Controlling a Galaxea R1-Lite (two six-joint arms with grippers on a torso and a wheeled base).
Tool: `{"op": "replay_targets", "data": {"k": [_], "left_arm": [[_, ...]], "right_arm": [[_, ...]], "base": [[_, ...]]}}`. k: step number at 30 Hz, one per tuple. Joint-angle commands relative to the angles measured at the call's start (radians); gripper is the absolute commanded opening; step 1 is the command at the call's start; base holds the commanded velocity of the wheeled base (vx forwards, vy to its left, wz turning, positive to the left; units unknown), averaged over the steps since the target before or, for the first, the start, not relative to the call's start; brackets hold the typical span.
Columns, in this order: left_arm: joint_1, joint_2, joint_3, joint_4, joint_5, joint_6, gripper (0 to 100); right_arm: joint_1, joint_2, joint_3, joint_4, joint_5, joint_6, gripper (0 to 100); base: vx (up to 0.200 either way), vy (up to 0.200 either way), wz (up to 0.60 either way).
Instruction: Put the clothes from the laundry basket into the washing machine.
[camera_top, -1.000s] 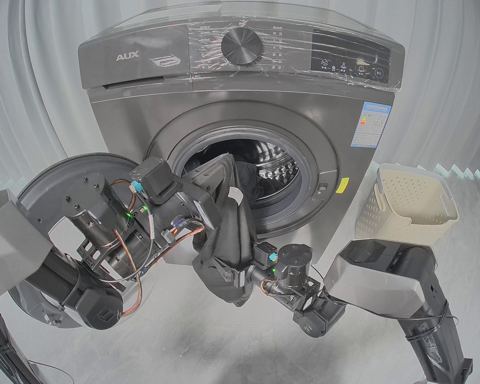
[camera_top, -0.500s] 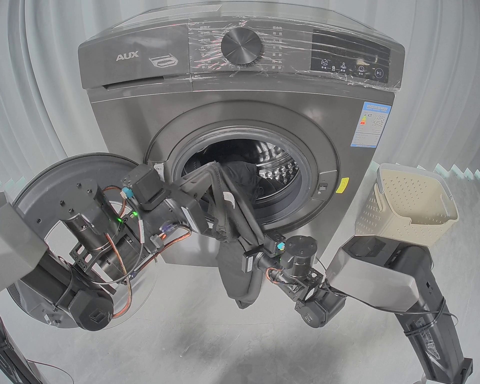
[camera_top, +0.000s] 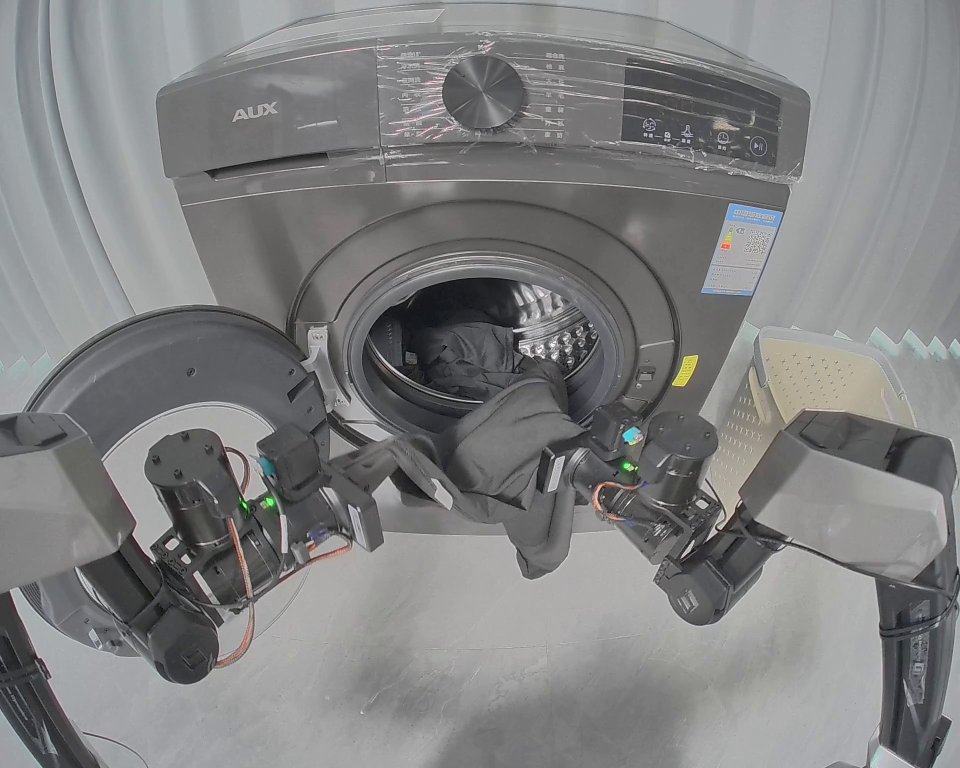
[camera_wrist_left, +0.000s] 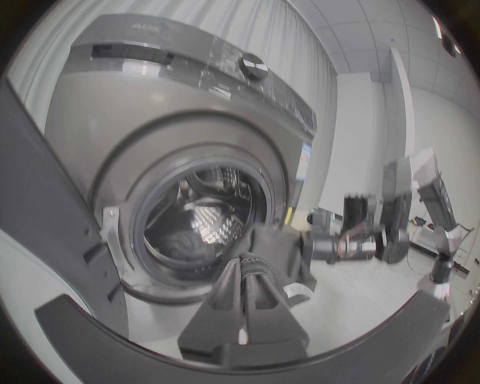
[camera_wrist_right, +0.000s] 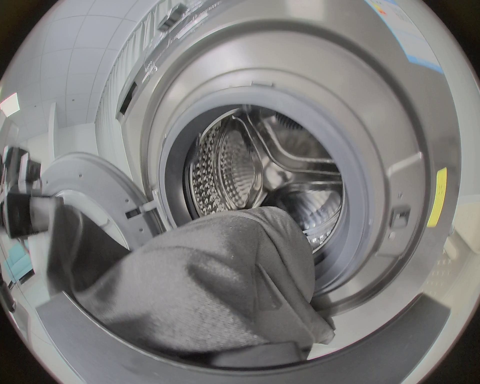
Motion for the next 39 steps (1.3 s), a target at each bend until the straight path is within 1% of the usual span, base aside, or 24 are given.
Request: {"op": "replay_targets", "data": {"k": [1, 2, 3, 9, 10, 15, 17, 18, 19, 21, 23, 26, 28, 29, 30, 31, 33, 39], "left_arm": [[0.003, 0.085, 0.063, -0.003, -0.040, 0.020, 0], [0.003, 0.103, 0.069, -0.003, -0.069, 0.020, 0], [0.006, 0.114, 0.069, -0.003, -0.077, 0.023, 0], [0.009, 0.137, 0.067, -0.005, -0.081, 0.025, 0], [0.008, 0.137, 0.072, -0.003, -0.081, 0.025, 100], [0.008, 0.131, 0.127, -0.005, -0.087, 0.025, 100], [0.008, 0.129, 0.175, -0.005, -0.095, 0.037, 100], [0.008, 0.129, 0.179, -0.005, -0.096, 0.038, 100], [0.008, 0.129, 0.192, -0.005, -0.112, 0.052, 100], [0.008, 0.129, 0.189, -0.005, -0.118, 0.058, 100], [0.006, 0.126, 0.169, -0.005, -0.116, 0.055, 100], [0.008, 0.126, 0.107, -0.005, -0.107, 0.041, 100], [0.005, 0.134, 0.046, -0.005, -0.078, 0.037, 100], [0.005, 0.135, 0.041, -0.005, -0.075, 0.037, 100], [-0.005, 0.143, -0.006, -0.003, -0.034, 0.026, 100], [-0.011, 0.151, -0.028, -0.003, -0.023, 0.020, 100], [-0.031, 0.166, -0.060, -0.003, -0.015, 0.017, 100], [-0.051, 0.220, -0.134, -0.003, -0.009, 0.017, 100]], "right_arm": [[-0.006, -0.100, 0.012, 0.000, -0.001, 0.000, 0], [-0.004, -0.109, 0.014, -0.001, -0.001, 0.000, 0], [-0.003, -0.112, 0.014, -0.003, -0.001, 0.000, 0], [-0.004, -0.121, 0.014, -0.001, -0.005, 0.000, 0], [-0.006, -0.123, 0.012, -0.001, -0.005, 0.000, 0], [-0.030, -0.123, 0.011, -0.001, -0.005, 0.000, 0], [-0.053, -0.130, 0.012, -0.006, -0.002, 0.000, 0], [-0.056, -0.133, 0.014, -0.006, -0.001, 0.000, 0], [-0.064, -0.141, 0.016, -0.006, -0.001, 0.000, 0], [-0.066, -0.144, 0.014, -0.009, 0.001, 0.000, 0], [-0.058, -0.149, 0.025, -0.017, 0.001, 0.002, 0], [-0.044, -0.167, 0.088, -0.021, 0.004, 0.002, 0], [-0.029, -0.175, 0.118, -0.027, 0.004, 0.003, 0], [-0.024, -0.175, 0.123, -0.031, 0.004, 0.003, 0], [0.002, -0.176, 0.141, -0.044, 0.004, 0.002, 0], [0.014, -0.176, 0.147, -0.047, 0.004, 0.003, 0], [0.039, -0.176, 0.157, -0.047, 0.004, 0.003, 0], [0.086, -0.173, 0.149, -0.038, 0.002, 0.003, 0]], "base": [[0.000, 0.000, 0.00], [0.000, 0.000, 0.00], [0.000, 0.000, 0.00], [0.000, 0.000, 0.00], [0.000, 0.000, 0.00], [0.000, 0.000, 0.00], [0.000, 0.000, 0.00], [0.000, 0.000, 0.00], [0.000, 0.000, 0.00], [0.000, 0.000, 0.00], [0.000, 0.000, 0.00], [0.000, 0.000, 0.00], [0.000, 0.000, 0.00], [0.000, 0.000, 0.00], [0.000, 0.000, 0.00], [0.000, 0.000, 0.00], [0.000, 0.000, 0.00], [0.000, 0.000, 0.00]]}}
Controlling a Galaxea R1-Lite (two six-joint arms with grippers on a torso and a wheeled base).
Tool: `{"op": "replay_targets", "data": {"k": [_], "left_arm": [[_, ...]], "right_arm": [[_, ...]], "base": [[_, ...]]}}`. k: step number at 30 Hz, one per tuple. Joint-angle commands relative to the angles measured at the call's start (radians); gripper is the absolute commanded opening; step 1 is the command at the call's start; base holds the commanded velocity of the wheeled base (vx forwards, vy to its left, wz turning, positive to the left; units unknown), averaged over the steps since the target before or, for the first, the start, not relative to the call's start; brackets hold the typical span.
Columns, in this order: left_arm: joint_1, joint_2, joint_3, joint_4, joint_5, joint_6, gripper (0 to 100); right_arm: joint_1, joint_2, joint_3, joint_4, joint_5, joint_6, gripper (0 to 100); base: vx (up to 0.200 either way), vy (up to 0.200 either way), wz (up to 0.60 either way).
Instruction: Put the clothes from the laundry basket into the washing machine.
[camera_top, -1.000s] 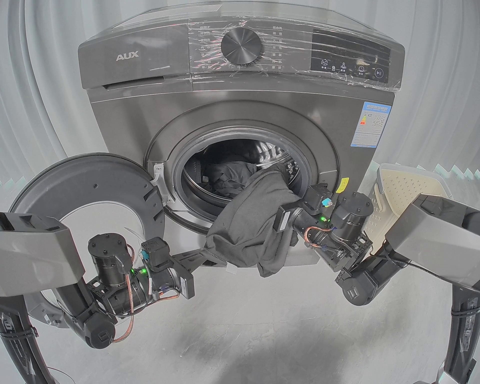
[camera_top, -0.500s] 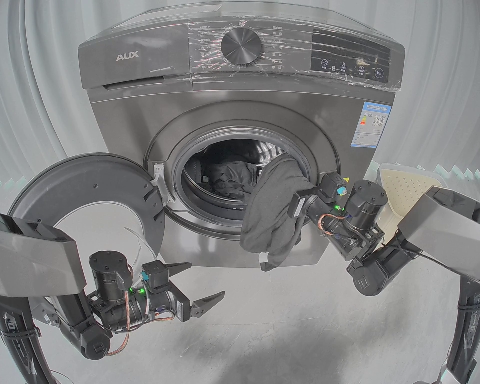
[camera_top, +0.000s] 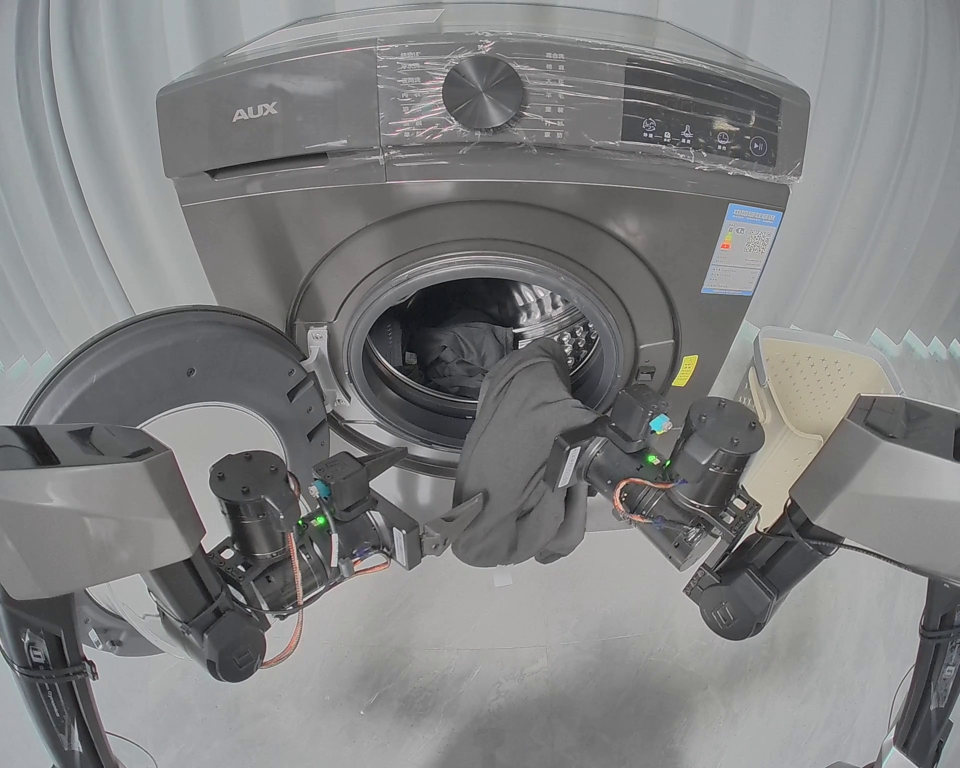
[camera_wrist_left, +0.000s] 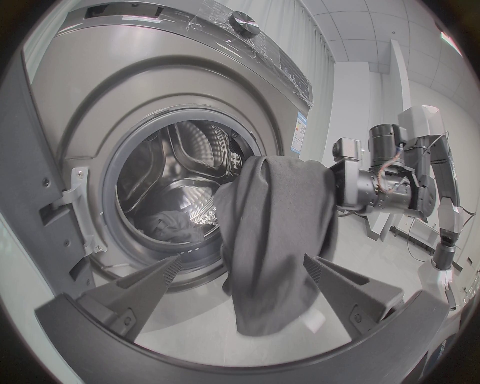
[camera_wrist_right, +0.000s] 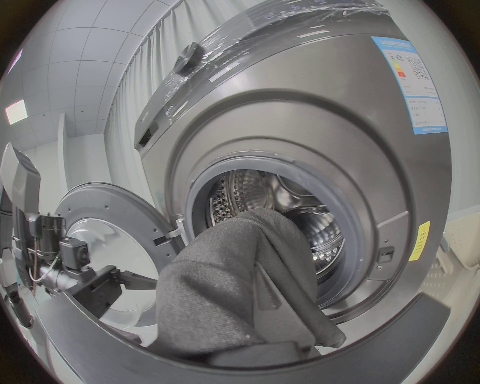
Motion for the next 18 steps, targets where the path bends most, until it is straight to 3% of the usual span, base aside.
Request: {"op": "replay_targets", "data": {"k": [1, 10, 18], "left_arm": [[-0.021, 0.064, -0.067, 0.000, 0.006, -0.003, 100], [-0.010, 0.107, -0.101, 0.000, 0.006, 0.001, 100], [-0.004, 0.200, -0.198, 0.000, 0.007, -0.001, 100]], "right_arm": [[0.045, -0.002, -0.001, 0.005, -0.001, 0.000, 0], [0.100, -0.006, 0.000, 0.004, -0.001, 0.012, 0], [0.197, -0.031, 0.028, 0.007, -0.010, 0.020, 0]], "base": [[0.000, 0.000, 0.00], [0.000, 0.000, 0.00], [0.000, 0.000, 0.00]]}}
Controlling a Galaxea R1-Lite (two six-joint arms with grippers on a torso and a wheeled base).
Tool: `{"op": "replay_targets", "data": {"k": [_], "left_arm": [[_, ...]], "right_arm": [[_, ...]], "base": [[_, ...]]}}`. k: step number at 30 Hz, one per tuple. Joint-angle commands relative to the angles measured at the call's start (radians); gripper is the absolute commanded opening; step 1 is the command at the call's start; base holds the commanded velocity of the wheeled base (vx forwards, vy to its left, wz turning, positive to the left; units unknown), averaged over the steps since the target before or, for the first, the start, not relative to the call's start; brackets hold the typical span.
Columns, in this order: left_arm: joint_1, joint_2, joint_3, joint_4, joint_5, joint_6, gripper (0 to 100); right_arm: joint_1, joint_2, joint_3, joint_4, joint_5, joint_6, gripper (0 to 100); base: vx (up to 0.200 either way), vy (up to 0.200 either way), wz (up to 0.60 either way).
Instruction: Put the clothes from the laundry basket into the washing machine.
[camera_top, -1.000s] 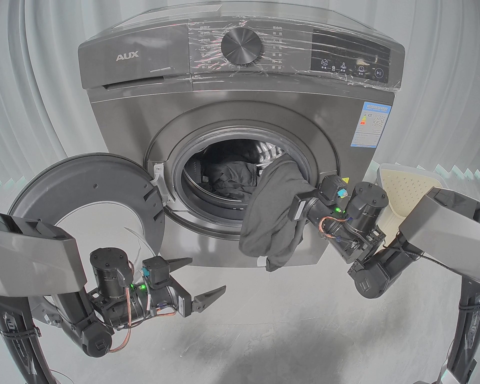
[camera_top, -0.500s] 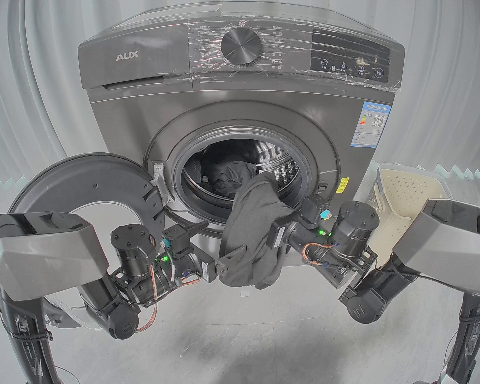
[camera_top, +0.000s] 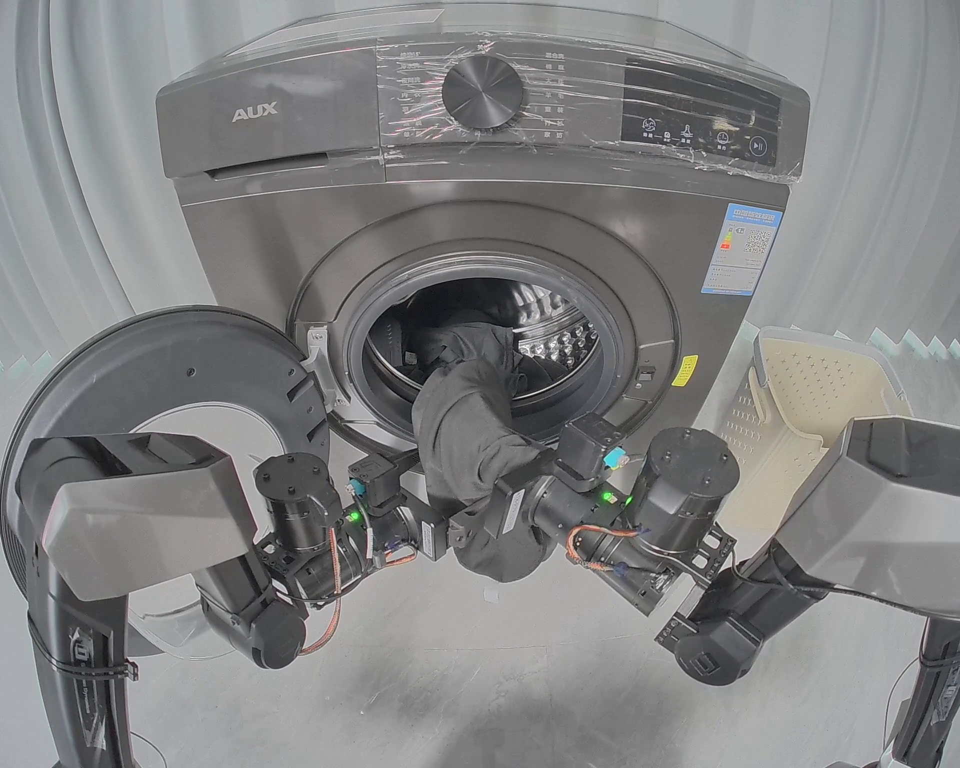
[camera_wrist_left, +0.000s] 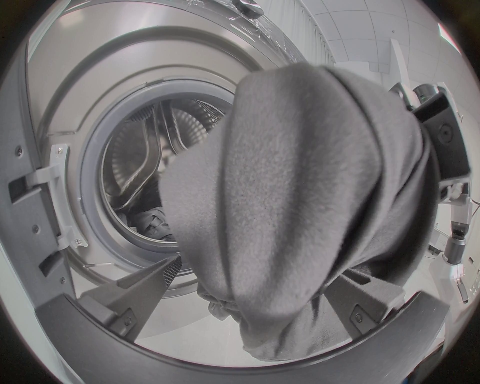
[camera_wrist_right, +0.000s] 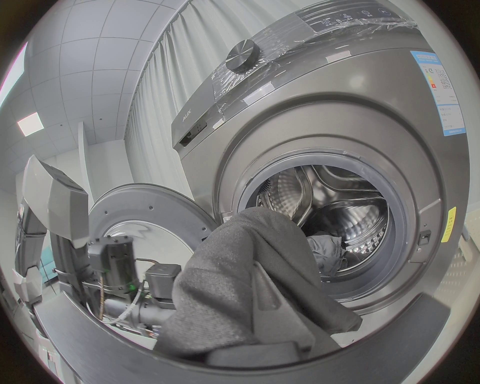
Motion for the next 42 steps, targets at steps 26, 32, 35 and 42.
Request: {"op": "replay_targets", "data": {"k": [26, 32, 35, 42], "left_arm": [[0.042, 0.045, -0.097, -0.002, 0.026, -0.002, 0], [0.044, 0.000, -0.083, -0.002, 0.038, -0.035, 0], [0.039, -0.011, -0.066, -0.002, 0.038, -0.035, 0], [0.033, -0.012, -0.045, -0.002, 0.052, -0.037, 0]], "right_arm": [[-0.015, -0.012, 0.084, -0.006, -0.012, 0.024, 0], [-0.022, -0.001, 0.126, -0.013, -0.047, 0.026, 0], [-0.018, 0.001, 0.124, -0.013, -0.047, 0.026, 0], [-0.012, 0.005, 0.116, -0.014, -0.050, 0.040, 100]], "base": [[0.000, 0.000, 0.00], [0.000, 0.000, 0.00], [0.000, 0.000, 0.00], [0.000, 0.000, 0.00]]}}
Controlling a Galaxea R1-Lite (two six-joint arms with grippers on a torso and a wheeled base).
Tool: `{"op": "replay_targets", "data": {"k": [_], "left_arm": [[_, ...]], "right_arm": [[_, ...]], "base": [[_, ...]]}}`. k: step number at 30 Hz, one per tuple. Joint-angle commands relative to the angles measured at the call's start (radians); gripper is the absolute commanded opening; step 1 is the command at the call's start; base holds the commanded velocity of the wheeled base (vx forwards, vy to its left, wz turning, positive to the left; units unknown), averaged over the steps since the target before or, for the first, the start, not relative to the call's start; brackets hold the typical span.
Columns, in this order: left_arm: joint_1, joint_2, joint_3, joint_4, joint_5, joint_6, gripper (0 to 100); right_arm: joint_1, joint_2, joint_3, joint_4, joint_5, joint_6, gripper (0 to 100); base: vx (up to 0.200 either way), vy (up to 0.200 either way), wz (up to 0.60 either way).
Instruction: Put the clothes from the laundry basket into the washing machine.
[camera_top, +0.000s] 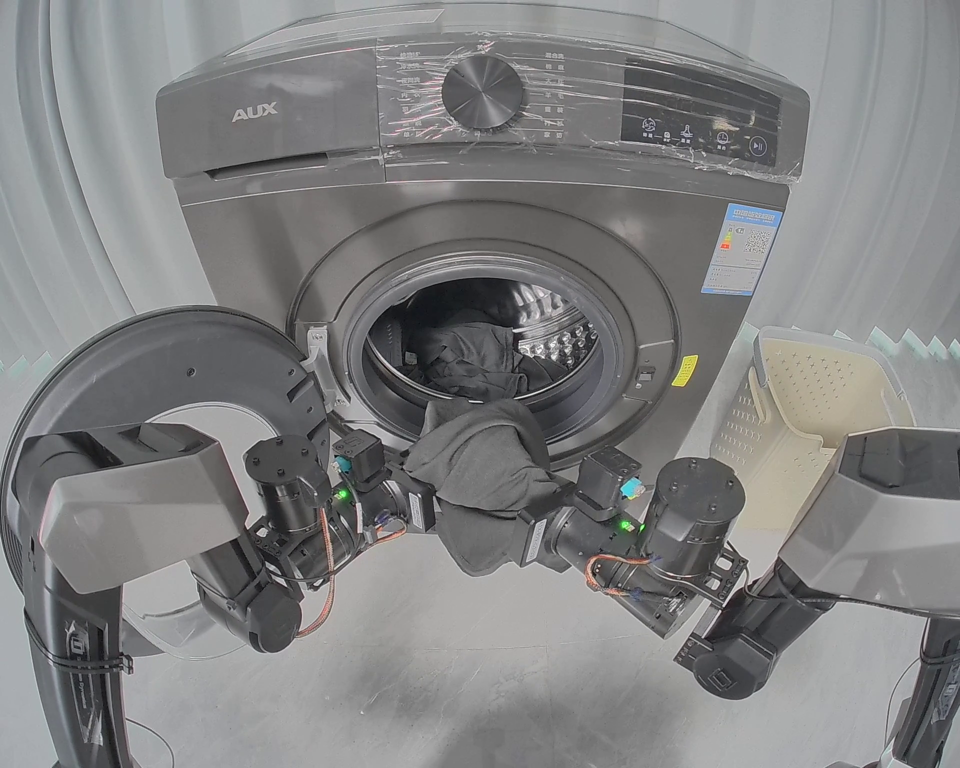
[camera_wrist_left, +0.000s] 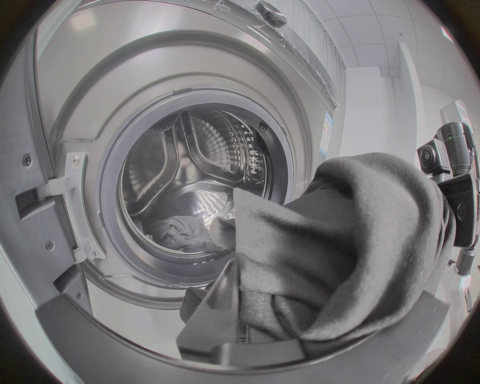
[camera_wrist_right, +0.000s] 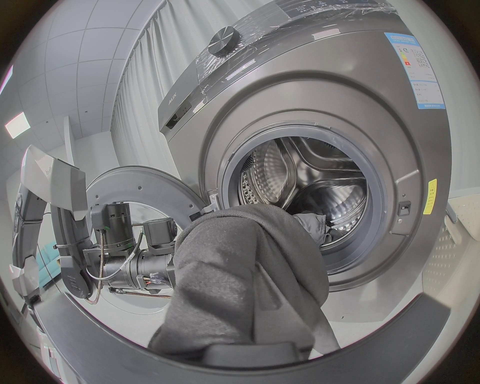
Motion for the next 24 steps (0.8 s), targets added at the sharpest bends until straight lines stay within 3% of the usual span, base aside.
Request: {"op": "replay_targets", "data": {"k": [1, 4, 9, 15, 24], "left_arm": [[-0.001, -0.011, 0.008, -0.001, 0.000, 0.000, 0], [0.000, -0.027, 0.010, -0.001, 0.002, -0.012, 0], [0.000, -0.066, 0.019, -0.001, 0.029, -0.061, 0], [0.000, -0.097, 0.040, -0.001, 0.038, -0.075, 0], [-0.005, -0.210, 0.141, -0.001, 0.042, -0.124, 0]], "right_arm": [[0.004, 0.006, 0.006, 0.000, 0.000, 0.005, 100], [0.004, 0.005, 0.050, 0.003, 0.000, 0.005, 100], [0.008, 0.005, 0.174, -0.003, 0.005, 0.003, 100], [0.011, 0.006, 0.268, -0.017, 0.014, 0.003, 100], [0.009, 0.015, 0.414, -0.059, 0.014, 0.014, 100]], "base": [[0.000, 0.000, 0.00], [0.000, 0.000, 0.00], [0.000, 0.000, 0.00], [0.000, 0.000, 0.00], [0.000, 0.000, 0.00]]}}
